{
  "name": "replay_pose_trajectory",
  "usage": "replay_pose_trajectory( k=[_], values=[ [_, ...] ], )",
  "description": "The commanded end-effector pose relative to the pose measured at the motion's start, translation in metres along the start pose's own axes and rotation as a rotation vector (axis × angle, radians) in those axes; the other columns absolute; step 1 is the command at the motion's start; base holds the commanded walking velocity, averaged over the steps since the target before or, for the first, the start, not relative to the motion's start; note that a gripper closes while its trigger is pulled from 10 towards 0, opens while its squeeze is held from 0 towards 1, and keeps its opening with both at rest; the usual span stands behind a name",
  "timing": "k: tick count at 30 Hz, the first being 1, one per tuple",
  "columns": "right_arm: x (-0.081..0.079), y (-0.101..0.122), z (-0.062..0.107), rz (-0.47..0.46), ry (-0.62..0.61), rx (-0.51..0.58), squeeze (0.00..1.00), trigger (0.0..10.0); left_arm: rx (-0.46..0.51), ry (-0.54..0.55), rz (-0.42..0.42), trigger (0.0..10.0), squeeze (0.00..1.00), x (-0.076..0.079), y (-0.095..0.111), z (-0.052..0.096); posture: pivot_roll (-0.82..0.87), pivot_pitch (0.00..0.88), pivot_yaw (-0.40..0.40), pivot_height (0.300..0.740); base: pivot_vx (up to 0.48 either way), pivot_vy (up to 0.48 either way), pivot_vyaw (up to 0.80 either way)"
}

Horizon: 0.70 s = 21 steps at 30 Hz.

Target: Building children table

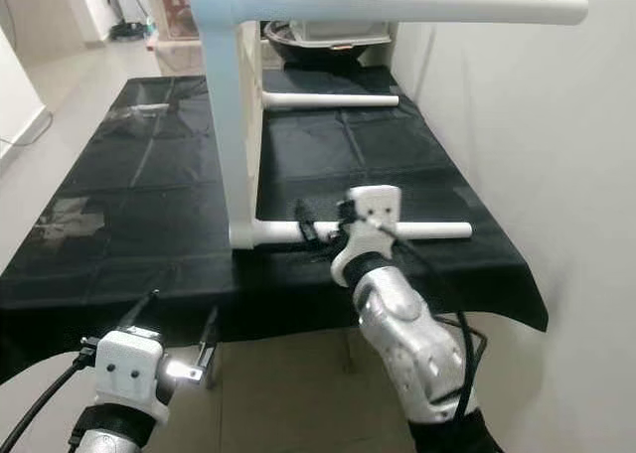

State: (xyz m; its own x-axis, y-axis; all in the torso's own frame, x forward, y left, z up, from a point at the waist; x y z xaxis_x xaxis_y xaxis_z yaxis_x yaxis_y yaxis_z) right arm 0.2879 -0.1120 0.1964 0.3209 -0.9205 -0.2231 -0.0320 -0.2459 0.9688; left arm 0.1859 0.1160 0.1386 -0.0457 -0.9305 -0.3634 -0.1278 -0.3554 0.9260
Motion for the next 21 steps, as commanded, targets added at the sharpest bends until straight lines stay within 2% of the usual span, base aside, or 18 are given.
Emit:
replay_pose_trajectory(
  k=[1, 4, 8, 9, 14, 21],
  values=[
    [-0.005, -0.013, 0.004, 0.054, 0.024, -0.010, 0.00, 10.0, -0.024, -0.012, -0.023, 10.0, 0.00, 0.002, -0.006, 0.002, 0.03, 0.027, 0.006, 0.740, 0.000, 0.000, 0.00],
    [-0.005, -0.016, 0.005, 0.066, 0.025, -0.012, 0.00, 10.0, -0.025, -0.014, -0.023, 10.0, 0.00, 0.003, -0.007, 0.002, 0.03, 0.027, 0.006, 0.740, 0.000, 0.000, 0.00],
    [-0.006, -0.041, 0.009, 0.079, 0.024, -0.059, 0.00, 10.0, -0.072, -0.009, -0.036, 10.0, 0.00, 0.003, -0.014, 0.003, 0.03, 0.015, 0.001, 0.740, 0.000, 0.000, 0.00],
    [-0.006, -0.041, 0.009, 0.079, 0.024, -0.059, 0.00, 10.0, -0.072, -0.009, -0.036, 10.0, 0.00, 0.003, -0.014, 0.003, 0.03, 0.015, 0.001, 0.740, 0.000, 0.000, 0.00],
    [-0.007, -0.052, 0.010, 0.122, 0.043, -0.048, 0.00, 10.0, -0.075, -0.016, -0.016, 10.0, 0.00, 0.004, -0.016, 0.001, 0.03, 0.011, -0.001, 0.740, 0.331, -0.054, 0.00],
    [-0.004, -0.054, 0.007, 0.144, 0.039, -0.029, 0.00, 10.0, -0.078, -0.018, -0.008, 10.0, 0.00, 0.005, -0.017, 0.000, 0.03, 0.013, -0.008, 0.740, 0.447, 0.000, 0.00]
  ],
)
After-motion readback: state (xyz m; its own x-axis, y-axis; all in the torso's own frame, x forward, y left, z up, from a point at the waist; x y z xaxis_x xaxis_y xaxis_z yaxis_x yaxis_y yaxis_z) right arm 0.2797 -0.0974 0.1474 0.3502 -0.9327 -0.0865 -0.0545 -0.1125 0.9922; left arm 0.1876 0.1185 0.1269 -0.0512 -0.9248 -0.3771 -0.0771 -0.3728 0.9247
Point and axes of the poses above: a point about 5 cm out from each wrist's last joint towards the gripper, its own z axis pointing back from the gripper into the wrist, its own y axis along the axis of the wrist's last joint, x = y × z, the point moved 1 cm from there along -z, pointing out of the wrist towards the gripper, and after that the axes turned 15 degrees about -z, right-handed, at the moved point
